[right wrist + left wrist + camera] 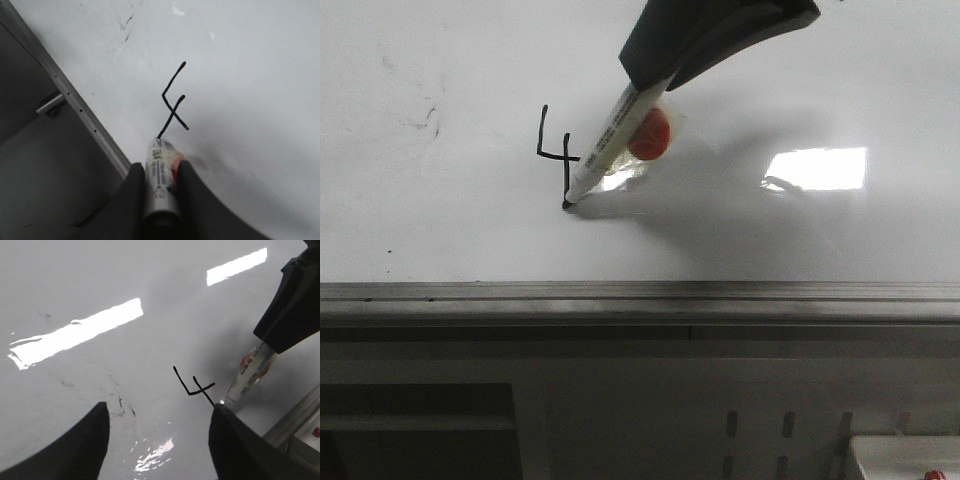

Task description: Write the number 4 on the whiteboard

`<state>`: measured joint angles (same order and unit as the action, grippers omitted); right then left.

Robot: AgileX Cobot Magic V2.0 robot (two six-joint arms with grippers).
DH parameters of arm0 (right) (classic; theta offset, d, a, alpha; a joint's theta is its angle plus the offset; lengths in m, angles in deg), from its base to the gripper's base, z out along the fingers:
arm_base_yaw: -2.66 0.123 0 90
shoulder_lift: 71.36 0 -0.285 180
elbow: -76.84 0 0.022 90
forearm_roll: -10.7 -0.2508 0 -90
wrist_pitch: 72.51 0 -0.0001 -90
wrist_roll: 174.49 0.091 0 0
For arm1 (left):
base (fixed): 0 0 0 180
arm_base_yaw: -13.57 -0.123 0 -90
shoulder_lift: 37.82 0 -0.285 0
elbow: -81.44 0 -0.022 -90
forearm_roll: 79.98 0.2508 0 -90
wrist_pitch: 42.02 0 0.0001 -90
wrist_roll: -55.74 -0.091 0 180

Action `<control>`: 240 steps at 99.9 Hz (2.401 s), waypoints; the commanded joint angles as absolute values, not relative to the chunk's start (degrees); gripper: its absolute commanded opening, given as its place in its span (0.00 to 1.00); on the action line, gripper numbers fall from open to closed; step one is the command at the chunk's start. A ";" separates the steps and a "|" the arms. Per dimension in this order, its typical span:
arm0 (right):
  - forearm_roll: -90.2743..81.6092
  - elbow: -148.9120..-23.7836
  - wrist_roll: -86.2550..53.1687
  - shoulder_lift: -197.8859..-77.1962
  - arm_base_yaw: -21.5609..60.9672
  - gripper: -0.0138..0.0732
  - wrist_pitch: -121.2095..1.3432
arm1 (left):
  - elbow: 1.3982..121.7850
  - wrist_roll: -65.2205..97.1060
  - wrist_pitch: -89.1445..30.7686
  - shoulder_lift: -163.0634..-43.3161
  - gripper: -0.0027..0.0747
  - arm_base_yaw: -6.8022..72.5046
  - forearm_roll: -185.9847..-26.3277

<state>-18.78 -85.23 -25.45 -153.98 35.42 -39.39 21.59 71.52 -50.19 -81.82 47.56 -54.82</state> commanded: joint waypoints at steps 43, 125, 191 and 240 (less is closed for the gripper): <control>-18.49 -90.76 -26.05 -151.89 47.44 0.08 -40.48 | 23.13 72.13 -67.21 -97.48 0.56 54.75 -43.33; -18.67 -90.91 -26.05 -151.89 48.61 0.41 -39.77 | 23.13 74.04 -68.63 -101.88 0.01 53.93 -47.35; -18.03 -90.91 -26.05 -144.05 44.66 0.66 -40.66 | 26.61 80.66 -56.06 -105.89 0.01 53.93 -90.88; -18.03 -90.91 -26.05 -143.96 44.66 0.66 -36.36 | 27.63 80.66 -57.22 -109.85 0.18 53.93 -87.88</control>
